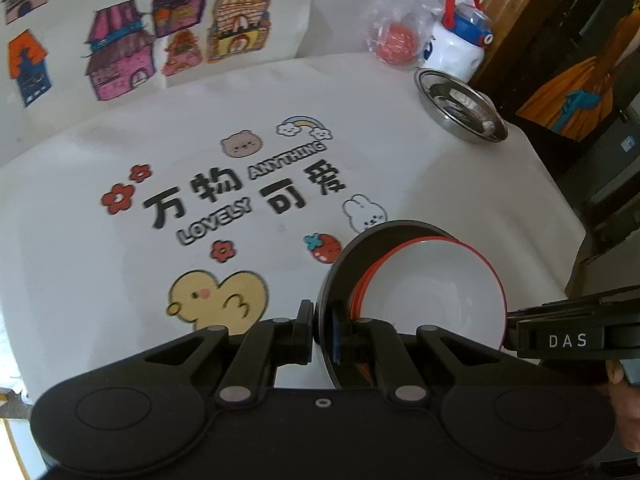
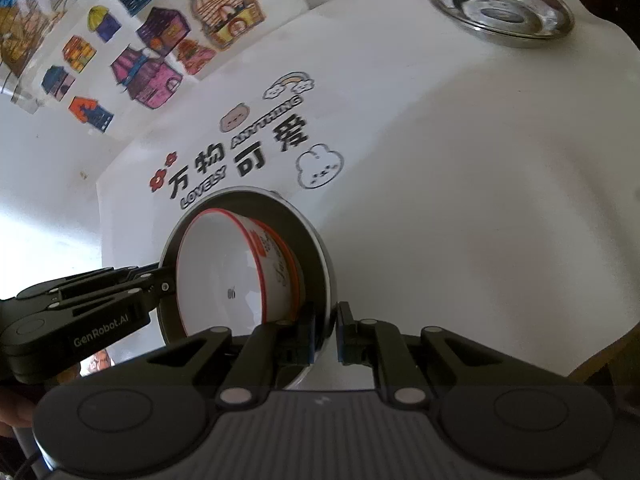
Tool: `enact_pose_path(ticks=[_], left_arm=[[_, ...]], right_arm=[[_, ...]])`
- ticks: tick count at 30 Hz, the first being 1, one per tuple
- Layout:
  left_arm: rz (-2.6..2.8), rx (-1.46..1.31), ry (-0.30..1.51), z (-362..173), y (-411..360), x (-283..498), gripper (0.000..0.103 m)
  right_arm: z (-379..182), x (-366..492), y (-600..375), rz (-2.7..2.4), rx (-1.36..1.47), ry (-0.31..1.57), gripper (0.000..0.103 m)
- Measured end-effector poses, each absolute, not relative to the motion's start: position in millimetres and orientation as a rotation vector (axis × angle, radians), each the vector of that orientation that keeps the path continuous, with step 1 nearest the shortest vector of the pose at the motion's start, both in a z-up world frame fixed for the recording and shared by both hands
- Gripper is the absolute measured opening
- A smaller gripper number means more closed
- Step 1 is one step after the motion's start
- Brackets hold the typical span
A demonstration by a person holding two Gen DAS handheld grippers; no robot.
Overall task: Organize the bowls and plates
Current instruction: 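Lift the steel bowl stack with both grippers and carry it toward the shallow steel plate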
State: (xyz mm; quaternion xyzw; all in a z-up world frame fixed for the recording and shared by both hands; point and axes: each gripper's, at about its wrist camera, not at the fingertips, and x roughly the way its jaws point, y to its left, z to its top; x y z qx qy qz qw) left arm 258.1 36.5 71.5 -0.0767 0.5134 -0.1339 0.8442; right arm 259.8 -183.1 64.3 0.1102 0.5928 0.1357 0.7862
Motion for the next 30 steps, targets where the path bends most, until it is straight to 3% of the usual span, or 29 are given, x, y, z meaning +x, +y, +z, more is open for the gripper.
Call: enact_pose_path(ticks=[30], left_arm=[[-0.409,-0.096,1.054,77,-63,334,0.008]], right_arm=[[74,305,-288,0.164,0.342,1.199,0.012]])
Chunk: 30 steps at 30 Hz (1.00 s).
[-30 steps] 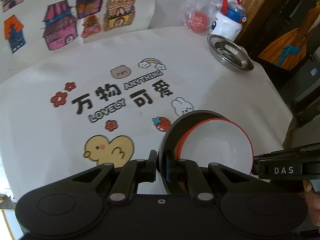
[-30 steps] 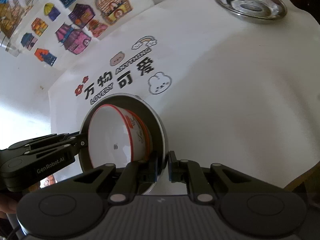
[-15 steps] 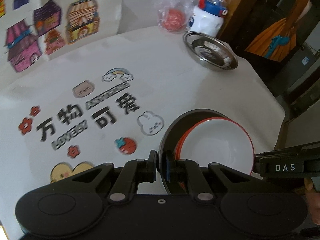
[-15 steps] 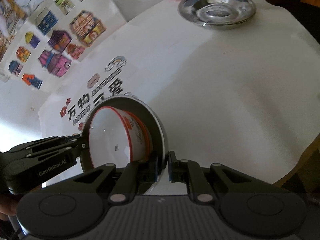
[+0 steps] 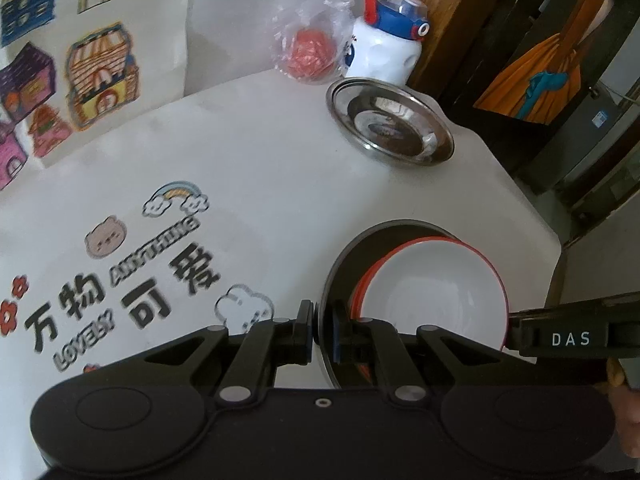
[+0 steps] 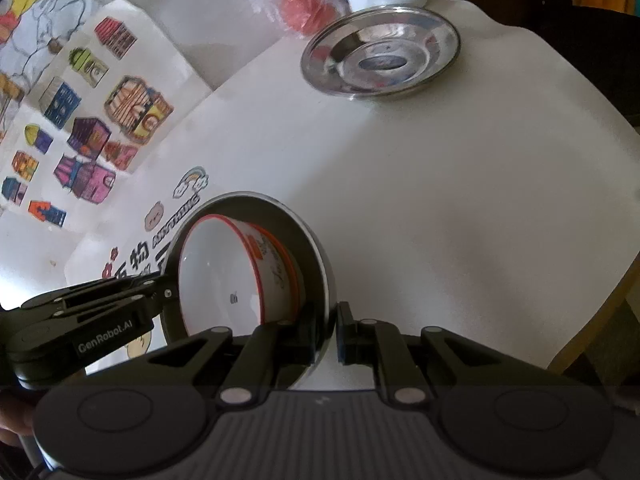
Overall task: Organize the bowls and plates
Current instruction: 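Lift the steel bowl stack with both grippers and carry it toward the shallow steel plate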
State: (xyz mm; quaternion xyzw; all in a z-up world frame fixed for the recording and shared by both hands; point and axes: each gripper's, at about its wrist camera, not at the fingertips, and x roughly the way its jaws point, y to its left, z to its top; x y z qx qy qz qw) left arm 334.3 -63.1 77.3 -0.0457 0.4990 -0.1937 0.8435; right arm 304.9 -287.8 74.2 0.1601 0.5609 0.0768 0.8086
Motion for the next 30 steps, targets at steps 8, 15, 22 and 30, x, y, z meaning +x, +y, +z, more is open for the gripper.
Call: enact_pose_path(ticks=[8,15,22,30], left_arm=[[-0.423,-0.078,1.039,77,-88,360,0.008],[-0.436,-0.057,1.026,76,-109,377,0.008],[-0.443,-0.065,1.024,72,-121,393,0.008],[-0.449,-0.057,1.001,76,-132,409,0.009]], right_arm=[[75,324,-312,0.142,0.361,1.179,0.011],[73,340,-329,0.118,0.384,1.163,0.011],[70,353,-343,0.096,0.390,1.155,0.011],[75,368,-352,0.080,0.394,1.133,0.012]])
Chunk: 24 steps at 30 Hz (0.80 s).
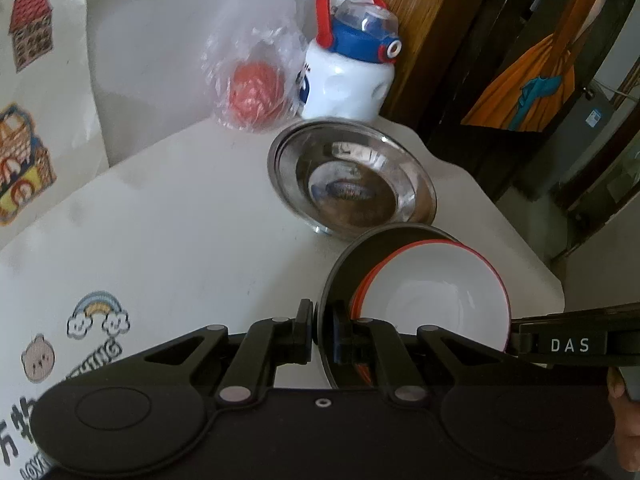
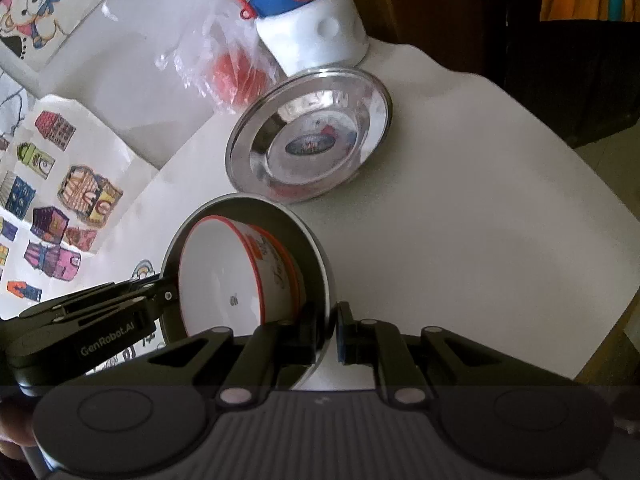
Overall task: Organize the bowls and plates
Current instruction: 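Lift the steel bowl stack with both grippers and carry it toward the shallow steel plate, then lower the steel bowl stack onto the shallow steel plate by the bottle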
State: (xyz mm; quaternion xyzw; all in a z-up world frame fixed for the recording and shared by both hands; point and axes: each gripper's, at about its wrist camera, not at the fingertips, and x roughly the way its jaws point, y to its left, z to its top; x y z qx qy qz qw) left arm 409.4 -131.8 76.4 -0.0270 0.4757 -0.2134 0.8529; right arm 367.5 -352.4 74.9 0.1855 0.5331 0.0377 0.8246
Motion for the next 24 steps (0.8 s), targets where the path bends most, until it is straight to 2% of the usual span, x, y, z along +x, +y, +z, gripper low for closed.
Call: enact_pose_path(ticks=[24], left_arm=[[-0.415,-0.101,0.921,97,-162,495,0.009]], right_arm=[[103,444,-375,0.030,0.394,1.043,0.012]])
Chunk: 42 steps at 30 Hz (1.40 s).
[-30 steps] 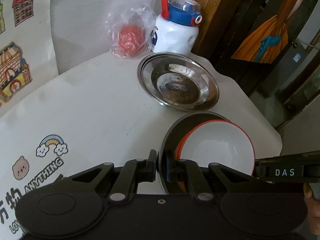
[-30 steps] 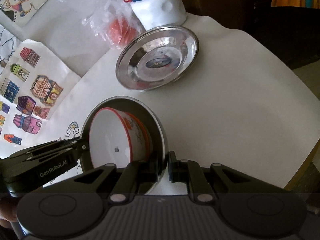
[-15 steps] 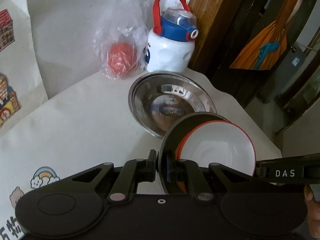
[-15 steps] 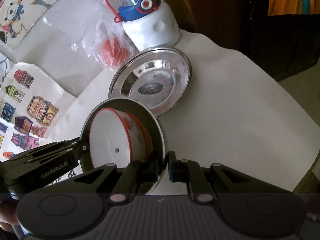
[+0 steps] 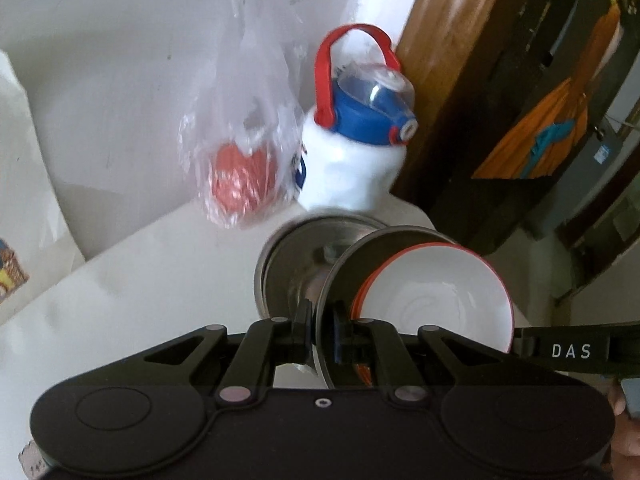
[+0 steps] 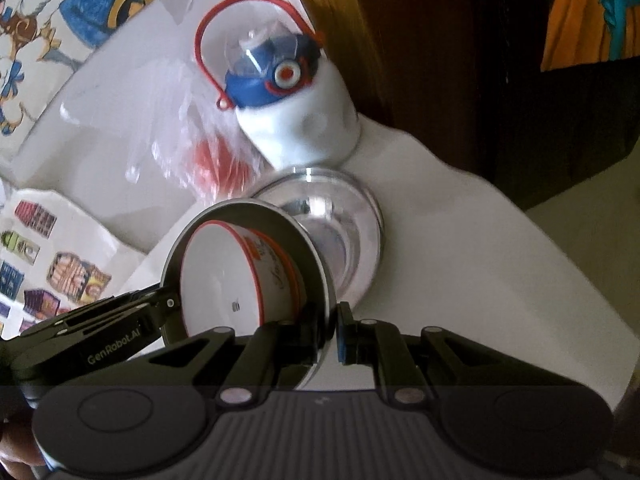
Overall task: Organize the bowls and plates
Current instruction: 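Lower the steel bowl stack onto the shallow steel plate by the bottle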
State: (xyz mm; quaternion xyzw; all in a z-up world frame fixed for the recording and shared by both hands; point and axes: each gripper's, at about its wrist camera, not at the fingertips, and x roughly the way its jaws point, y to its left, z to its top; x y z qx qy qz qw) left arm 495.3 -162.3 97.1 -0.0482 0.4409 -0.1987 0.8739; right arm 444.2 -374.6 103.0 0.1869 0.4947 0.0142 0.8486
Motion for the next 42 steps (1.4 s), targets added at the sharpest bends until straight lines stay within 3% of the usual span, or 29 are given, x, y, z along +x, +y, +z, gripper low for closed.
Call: enact_pose_path(ticks=[14,42], left_arm=[[-0.372,-0.121,0.919,84,-173,537,0.010],[-0.345,-0.136,0.975,63,-170,558,0.010]], right_arm=[[87,492,-387,0.030,0.428,1.032,0.012],[63,507,-384,0.029,0.444,1.072,0.012]])
